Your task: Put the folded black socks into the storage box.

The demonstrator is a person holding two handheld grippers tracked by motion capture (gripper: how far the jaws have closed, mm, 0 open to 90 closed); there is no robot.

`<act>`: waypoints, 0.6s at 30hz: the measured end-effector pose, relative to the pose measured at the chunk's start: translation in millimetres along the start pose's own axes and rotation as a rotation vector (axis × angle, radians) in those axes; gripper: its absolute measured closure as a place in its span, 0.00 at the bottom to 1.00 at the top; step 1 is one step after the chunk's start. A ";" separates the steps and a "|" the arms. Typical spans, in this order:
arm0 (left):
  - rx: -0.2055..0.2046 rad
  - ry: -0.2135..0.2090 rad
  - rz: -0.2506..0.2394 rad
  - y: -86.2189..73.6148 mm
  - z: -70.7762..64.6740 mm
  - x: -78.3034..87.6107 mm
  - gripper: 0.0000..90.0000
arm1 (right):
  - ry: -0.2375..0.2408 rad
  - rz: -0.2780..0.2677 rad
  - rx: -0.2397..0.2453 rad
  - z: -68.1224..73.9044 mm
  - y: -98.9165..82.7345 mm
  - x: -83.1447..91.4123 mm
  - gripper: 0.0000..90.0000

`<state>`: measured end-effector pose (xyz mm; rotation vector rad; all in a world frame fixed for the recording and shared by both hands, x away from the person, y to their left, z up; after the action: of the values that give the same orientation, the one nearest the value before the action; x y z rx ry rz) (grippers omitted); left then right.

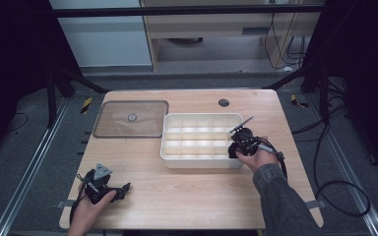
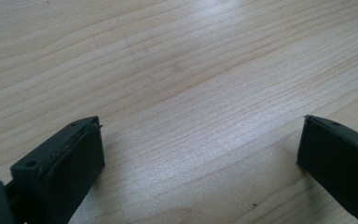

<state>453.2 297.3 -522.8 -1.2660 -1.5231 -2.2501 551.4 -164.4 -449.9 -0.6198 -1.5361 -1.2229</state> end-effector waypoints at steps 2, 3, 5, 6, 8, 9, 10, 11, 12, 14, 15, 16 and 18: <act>-0.003 0.000 0.004 0.0 0.2 0.2 0.00 | 0.001 0.005 0.005 -0.1 0.5 -0.4 1.00; -0.003 0.000 0.004 0.0 0.1 0.2 0.00 | 0.001 0.007 0.001 0.0 0.6 -0.6 1.00; -0.003 -0.001 0.003 0.0 0.1 0.1 0.00 | 0.002 0.011 -0.004 -0.2 0.0 -1.9 1.00; -0.004 -0.001 0.003 0.0 0.2 0.1 0.00 | -0.003 0.005 0.008 -0.9 -0.4 -3.4 1.00; -0.004 0.000 0.004 0.0 0.2 0.2 0.00 | -0.002 0.009 -0.001 -0.1 -0.9 -3.9 1.00; 0.000 0.000 0.001 0.1 -0.1 0.0 0.00 | -0.002 0.009 -0.001 0.2 -1.2 -4.2 1.00; 0.000 0.000 0.000 0.0 -0.1 -0.1 0.00 | 0.000 0.011 -0.005 0.3 -1.5 -4.0 1.00; 0.000 0.000 0.000 0.0 -0.1 -0.1 0.00 | 0.001 0.010 -0.006 0.3 -1.7 -4.0 1.00; 0.000 0.000 0.000 0.0 -0.1 -0.1 0.00 | 0.000 0.007 0.001 -0.4 -1.9 -4.4 1.00; 0.001 0.000 0.000 0.0 -0.2 -0.1 0.00 | 0.011 0.010 -0.014 0.0 -1.9 -3.8 1.00; 0.001 0.000 0.000 0.0 -0.2 -0.1 0.00 | 0.011 0.010 -0.013 0.1 -1.9 -3.8 1.00; 0.000 0.000 0.000 0.0 -0.2 -0.1 0.00 | 0.011 0.011 -0.014 0.0 -1.9 -3.8 1.00; -0.001 -0.001 0.001 0.0 -0.1 -0.1 0.00 | 0.014 0.015 -0.017 0.0 -1.8 -4.0 1.00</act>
<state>453.1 297.1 -522.8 -1.2672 -1.5221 -2.2502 551.2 -164.2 -454.3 -0.6311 -1.5080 -1.2282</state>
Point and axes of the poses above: each handheld gripper's, and its own axes: x roughly backward along the jaws, y roughly out of its top, z roughly to its left, the point moved 2 cm from there along -x, roughly forward along the jaws, and after that the axes turned 9 degrees about -x, right-handed, at the moved point
